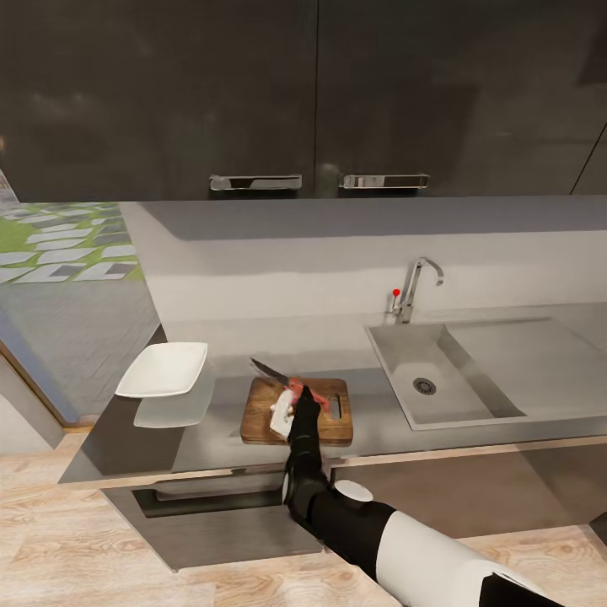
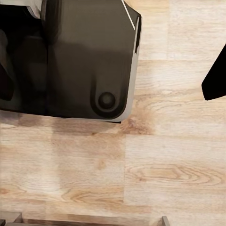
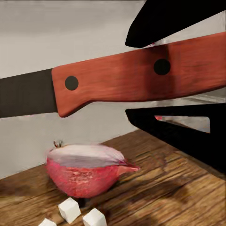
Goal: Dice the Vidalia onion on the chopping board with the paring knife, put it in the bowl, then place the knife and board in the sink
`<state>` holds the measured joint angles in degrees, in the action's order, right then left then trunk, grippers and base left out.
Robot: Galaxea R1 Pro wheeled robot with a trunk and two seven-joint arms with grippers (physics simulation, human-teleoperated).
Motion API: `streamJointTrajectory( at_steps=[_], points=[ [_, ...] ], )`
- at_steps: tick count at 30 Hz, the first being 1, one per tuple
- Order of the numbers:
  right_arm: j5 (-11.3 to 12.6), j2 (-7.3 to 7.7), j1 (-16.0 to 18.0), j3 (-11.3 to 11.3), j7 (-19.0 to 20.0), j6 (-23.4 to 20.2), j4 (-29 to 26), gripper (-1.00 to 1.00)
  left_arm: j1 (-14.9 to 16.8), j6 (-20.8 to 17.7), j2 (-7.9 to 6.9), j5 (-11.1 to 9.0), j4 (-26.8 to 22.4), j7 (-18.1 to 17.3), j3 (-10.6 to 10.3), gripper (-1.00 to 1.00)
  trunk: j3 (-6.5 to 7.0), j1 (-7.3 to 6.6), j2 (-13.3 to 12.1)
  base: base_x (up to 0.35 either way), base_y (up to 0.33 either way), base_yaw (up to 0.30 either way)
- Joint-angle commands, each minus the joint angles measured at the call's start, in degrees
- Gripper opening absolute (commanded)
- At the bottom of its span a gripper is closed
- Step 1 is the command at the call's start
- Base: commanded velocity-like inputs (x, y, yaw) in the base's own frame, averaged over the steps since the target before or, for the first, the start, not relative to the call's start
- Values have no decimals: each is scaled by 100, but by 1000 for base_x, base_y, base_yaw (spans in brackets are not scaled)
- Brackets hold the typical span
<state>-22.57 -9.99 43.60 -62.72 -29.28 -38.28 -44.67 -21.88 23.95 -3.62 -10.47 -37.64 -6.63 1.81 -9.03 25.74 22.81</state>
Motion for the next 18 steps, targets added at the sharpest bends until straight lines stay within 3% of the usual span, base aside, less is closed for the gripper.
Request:
streamJointTrajectory(
  at_steps=[1, 3, 6, 18],
  points=[
    [7, 0, 9, 217, -84, -30, -115, -100, -1, -4, 2, -60, -7, -57, 13, 100, -11, 4, 11, 0, 0, 0],
    [7, 0, 9, 410, -116, -31, -172, -100, -1, -4, 2, -60, -7, -57, 13, 100, -11, 4, 11, 0, 0, 0],
    [11, 0, 9, 490, -128, -34, -172, -100, -1, -4, 2, -45, -7, -57, 13, 100, -11, 4, 11, 0, -103, 0],
    [50, 0, 9, 464, 5, -32, 330, -100, -1, -4, 2, 45, -7, -57, 13, 100, -11, 4, 11, 0, -53, 0]
  ],
)
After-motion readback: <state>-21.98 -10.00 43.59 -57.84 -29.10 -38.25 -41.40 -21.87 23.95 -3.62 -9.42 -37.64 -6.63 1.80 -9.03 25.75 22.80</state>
